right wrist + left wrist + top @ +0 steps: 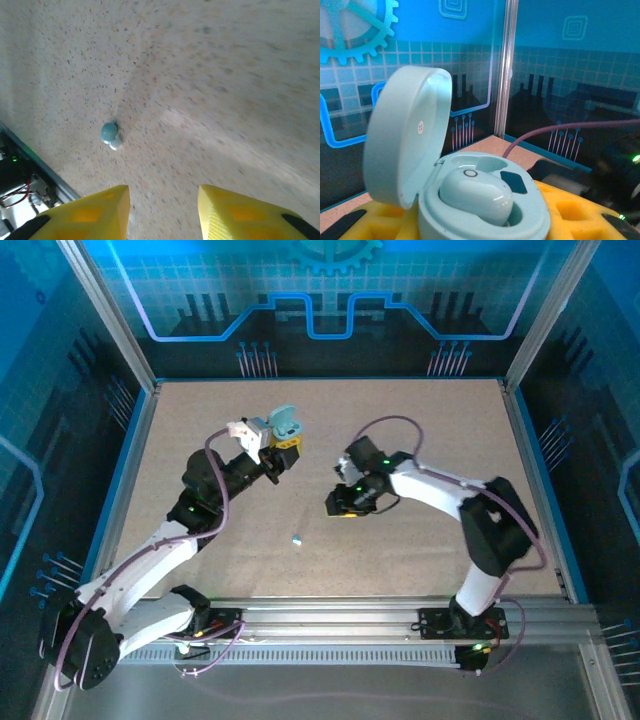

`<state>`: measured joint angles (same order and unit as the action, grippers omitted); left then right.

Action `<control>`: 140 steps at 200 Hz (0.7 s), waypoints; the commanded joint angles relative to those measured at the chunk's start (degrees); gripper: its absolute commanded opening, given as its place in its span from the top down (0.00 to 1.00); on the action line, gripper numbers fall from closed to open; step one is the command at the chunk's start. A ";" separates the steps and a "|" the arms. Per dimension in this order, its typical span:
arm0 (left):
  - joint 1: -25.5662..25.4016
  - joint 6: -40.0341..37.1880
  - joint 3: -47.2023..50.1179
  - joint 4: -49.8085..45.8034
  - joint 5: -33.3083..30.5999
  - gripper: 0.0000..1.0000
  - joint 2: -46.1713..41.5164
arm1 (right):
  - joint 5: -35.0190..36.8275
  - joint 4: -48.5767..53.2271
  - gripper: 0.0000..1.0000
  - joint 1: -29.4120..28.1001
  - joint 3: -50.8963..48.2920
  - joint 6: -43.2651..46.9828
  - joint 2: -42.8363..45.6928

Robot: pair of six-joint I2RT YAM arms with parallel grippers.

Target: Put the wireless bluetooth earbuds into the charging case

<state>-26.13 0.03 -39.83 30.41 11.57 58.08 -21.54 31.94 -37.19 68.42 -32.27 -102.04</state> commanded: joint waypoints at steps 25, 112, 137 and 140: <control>0.39 -2.25 -2.62 -3.41 -2.07 0.66 -3.78 | 4.14 7.72 0.59 -7.58 12.55 -0.72 -11.25; 0.42 -3.70 -1.87 -4.40 -2.74 0.66 -4.82 | 4.46 13.65 0.58 -12.92 22.60 -1.51 -20.50; 0.39 -3.79 -1.82 -4.49 -2.78 0.66 -4.74 | 4.52 14.82 0.58 -13.63 24.43 -0.71 -22.00; 0.38 -3.80 -1.76 -4.48 -2.78 0.66 -4.74 | 4.48 14.87 0.58 -13.71 24.58 -0.69 -22.18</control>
<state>-26.09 -2.33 -40.40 25.52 9.78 54.30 -17.28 43.55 -49.69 90.37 -33.36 -122.30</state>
